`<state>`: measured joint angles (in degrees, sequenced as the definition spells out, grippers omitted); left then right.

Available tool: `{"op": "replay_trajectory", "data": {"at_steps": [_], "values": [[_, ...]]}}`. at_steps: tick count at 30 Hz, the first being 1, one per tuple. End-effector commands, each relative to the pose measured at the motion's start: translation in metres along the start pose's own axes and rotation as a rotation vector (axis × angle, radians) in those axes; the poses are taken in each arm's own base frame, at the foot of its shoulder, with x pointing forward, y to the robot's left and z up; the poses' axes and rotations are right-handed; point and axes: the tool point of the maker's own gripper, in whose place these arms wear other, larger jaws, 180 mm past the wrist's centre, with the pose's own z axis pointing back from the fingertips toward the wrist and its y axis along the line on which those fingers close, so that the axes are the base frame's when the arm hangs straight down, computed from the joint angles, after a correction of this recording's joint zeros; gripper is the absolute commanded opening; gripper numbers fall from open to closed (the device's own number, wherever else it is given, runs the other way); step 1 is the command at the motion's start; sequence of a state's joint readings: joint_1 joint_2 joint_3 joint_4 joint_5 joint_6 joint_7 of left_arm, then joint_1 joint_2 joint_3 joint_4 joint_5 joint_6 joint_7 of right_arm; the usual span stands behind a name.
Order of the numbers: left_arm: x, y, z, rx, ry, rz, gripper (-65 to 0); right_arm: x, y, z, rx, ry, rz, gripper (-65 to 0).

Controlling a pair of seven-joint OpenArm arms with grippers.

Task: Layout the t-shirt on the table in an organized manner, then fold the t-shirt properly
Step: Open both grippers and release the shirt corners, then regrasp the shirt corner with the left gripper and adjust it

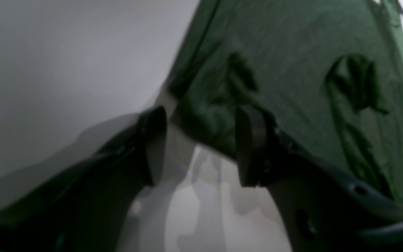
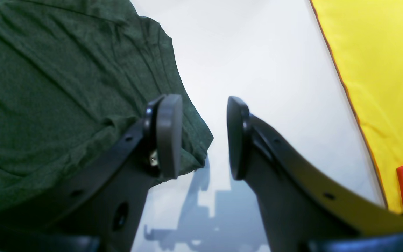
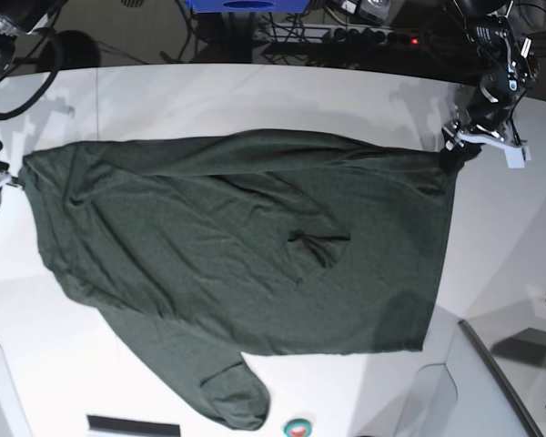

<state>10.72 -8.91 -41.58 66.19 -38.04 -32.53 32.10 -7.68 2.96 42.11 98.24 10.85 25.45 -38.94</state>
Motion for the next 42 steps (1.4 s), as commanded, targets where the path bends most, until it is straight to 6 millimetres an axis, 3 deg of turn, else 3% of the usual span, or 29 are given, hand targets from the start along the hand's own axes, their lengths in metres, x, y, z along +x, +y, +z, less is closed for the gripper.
{"op": "replay_trajectory", "data": {"at_steps": [1, 5, 11, 22, 27, 34, 37, 42], "values": [[0.016, -0.001, 0.002, -0.012, -0.045, -0.013, -35.2, 0.015, -0.003, 0.003, -0.003, -0.051, 0.011, -44.6], [0.021, -0.006, -0.002, -0.022, -0.054, -0.014, -35.2, 0.016, -0.003, 0.003, -0.003, -0.053, 0.011, -44.6], [0.007, 0.003, -0.011, -0.01, -0.021, 0.044, -35.4, 0.017, -0.003, 0.003, -0.005, -0.054, 0.013, -44.6], [0.014, -0.002, -0.011, -0.019, -0.035, 0.027, -36.0, 0.017, -0.003, 0.003, -0.005, -0.054, 0.013, -44.6], [0.013, -0.002, -0.011, -0.019, -0.034, 0.028, -49.5, 0.017, -0.003, 0.003, -0.004, -0.055, 0.012, -44.6], [0.013, -0.002, -0.011, -0.019, -0.032, 0.029, -57.1, 0.018, -0.002, 0.002, -0.002, -0.057, 0.01, -44.6], [0.013, -0.002, -0.011, -0.02, -0.032, 0.03, -65.0, 0.018, -0.002, 0.002, -0.002, -0.057, 0.01, -44.6], [0.013, -0.003, -0.01, -0.021, -0.032, 0.026, -65.0, 0.018, -0.002, 0.002, -0.002, -0.057, 0.008, -44.6]]}}
